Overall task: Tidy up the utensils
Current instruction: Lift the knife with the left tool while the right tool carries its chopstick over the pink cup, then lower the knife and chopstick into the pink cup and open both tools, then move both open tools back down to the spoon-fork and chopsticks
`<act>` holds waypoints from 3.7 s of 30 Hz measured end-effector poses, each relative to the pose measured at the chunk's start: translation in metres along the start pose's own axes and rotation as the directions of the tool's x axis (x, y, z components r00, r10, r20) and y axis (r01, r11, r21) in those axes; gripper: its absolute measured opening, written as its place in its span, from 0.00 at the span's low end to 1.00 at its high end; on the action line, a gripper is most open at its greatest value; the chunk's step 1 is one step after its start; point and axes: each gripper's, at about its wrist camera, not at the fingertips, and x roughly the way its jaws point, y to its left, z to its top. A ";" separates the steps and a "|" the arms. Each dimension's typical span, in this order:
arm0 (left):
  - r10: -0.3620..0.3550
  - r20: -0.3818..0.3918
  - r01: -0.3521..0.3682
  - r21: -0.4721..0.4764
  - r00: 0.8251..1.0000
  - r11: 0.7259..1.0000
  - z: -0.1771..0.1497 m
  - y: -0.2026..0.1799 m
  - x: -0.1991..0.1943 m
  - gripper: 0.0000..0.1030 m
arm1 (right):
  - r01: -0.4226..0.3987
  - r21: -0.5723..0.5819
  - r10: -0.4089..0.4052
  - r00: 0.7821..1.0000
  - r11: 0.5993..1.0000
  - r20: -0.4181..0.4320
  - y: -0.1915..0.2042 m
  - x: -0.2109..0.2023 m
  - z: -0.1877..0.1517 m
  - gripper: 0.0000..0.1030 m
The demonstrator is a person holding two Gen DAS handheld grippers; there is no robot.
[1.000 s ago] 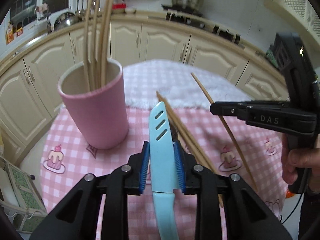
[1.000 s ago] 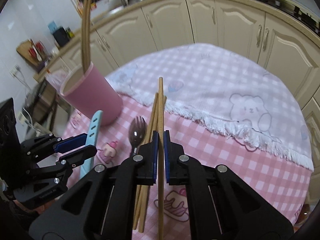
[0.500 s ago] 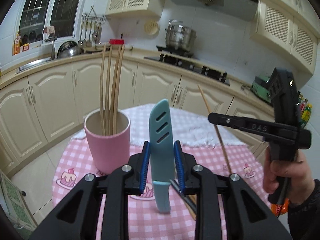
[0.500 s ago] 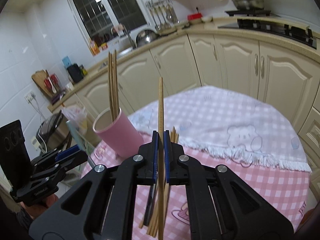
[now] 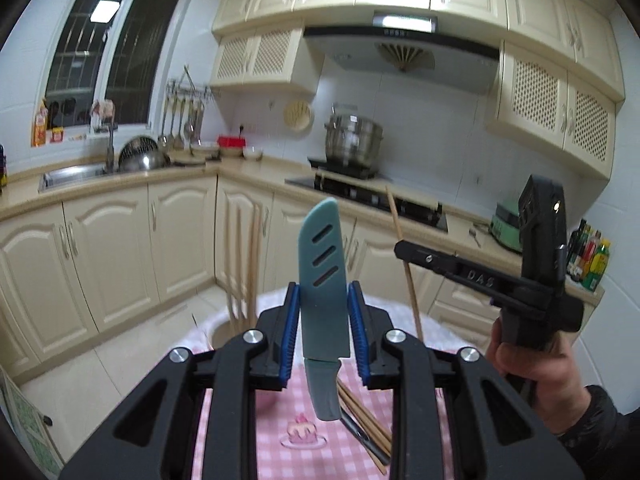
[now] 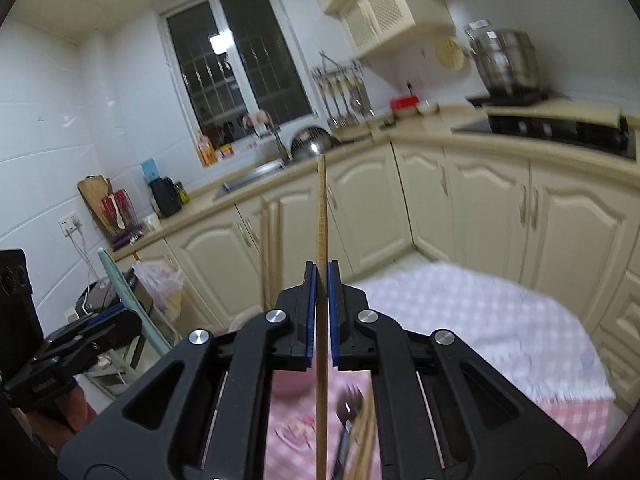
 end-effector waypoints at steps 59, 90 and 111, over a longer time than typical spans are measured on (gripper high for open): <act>0.192 -0.032 -0.192 0.005 0.981 0.981 0.014 0.054 0.045 0.88 | 0.066 0.075 -0.056 0.991 0.995 -0.125 -0.023 0.058 0.013 0.94; 0.208 -0.175 -0.197 0.079 0.962 0.977 -0.044 -0.007 0.056 0.88 | 0.163 0.119 -0.109 0.924 0.979 -0.367 -0.073 0.022 -0.048 0.94; 0.209 -0.309 -0.207 0.039 0.928 0.977 -0.086 -0.006 0.078 0.88 | 0.137 -0.087 -0.161 0.763 0.987 -0.626 -0.061 0.070 -0.128 0.89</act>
